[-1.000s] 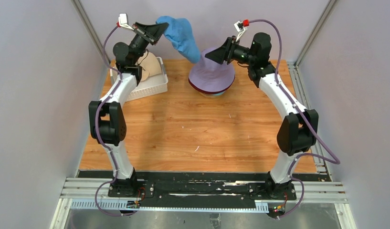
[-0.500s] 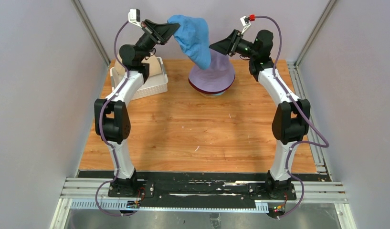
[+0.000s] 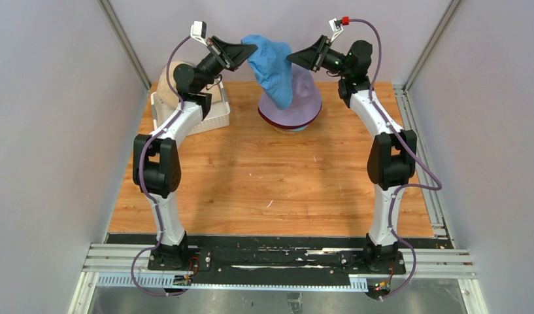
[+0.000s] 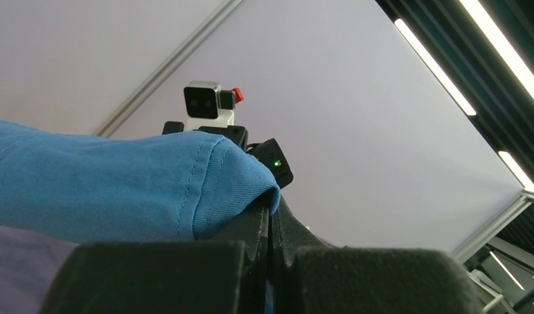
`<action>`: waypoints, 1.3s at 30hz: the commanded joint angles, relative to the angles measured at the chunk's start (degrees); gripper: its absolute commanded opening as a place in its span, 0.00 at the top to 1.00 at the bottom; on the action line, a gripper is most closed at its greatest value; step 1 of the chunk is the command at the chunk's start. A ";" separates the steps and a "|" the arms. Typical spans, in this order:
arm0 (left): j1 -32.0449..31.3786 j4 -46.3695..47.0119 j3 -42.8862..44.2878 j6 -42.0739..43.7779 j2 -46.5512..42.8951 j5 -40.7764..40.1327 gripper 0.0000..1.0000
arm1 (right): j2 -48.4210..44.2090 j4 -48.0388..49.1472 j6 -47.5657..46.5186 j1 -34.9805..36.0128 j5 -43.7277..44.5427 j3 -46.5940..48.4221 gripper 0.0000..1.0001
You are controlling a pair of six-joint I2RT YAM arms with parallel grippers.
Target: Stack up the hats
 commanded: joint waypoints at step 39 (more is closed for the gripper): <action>0.83 -48.07 18.24 32.24 3.02 -2.93 0.98 | 7.71 -3.45 0.32 -2.13 0.19 10.90 0.99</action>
